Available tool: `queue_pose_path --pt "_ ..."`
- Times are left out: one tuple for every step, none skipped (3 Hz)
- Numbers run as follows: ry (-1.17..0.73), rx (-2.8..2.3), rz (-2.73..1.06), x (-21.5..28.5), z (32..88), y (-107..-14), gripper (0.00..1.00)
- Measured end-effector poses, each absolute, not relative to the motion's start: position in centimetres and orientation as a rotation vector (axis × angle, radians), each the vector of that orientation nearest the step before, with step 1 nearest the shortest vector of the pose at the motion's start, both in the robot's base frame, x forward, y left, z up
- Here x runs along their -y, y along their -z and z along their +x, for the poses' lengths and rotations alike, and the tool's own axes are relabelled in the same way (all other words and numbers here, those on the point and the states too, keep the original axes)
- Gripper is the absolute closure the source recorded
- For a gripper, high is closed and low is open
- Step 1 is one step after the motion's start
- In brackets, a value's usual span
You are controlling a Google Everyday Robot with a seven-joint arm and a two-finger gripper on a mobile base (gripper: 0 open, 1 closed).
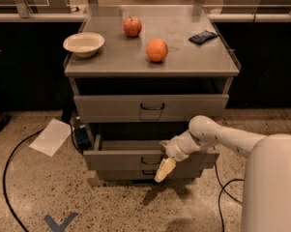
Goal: Open middle drawer
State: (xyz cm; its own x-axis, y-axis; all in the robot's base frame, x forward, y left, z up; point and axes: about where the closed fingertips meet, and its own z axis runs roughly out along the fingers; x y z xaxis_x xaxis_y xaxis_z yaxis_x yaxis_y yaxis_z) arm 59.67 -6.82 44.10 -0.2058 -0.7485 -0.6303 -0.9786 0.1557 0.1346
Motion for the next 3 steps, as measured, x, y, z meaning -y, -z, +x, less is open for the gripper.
queue_pose_path --pt "-0.85 -2.046 -1.624 6.9 58.5 -41.7 0.0" --pt "-0.85 -2.046 -1.624 6.9 58.5 -42.4 0.0" --pt "-0.925 -2.009 -1.606 6.7 56.1 -43.5 0.0"
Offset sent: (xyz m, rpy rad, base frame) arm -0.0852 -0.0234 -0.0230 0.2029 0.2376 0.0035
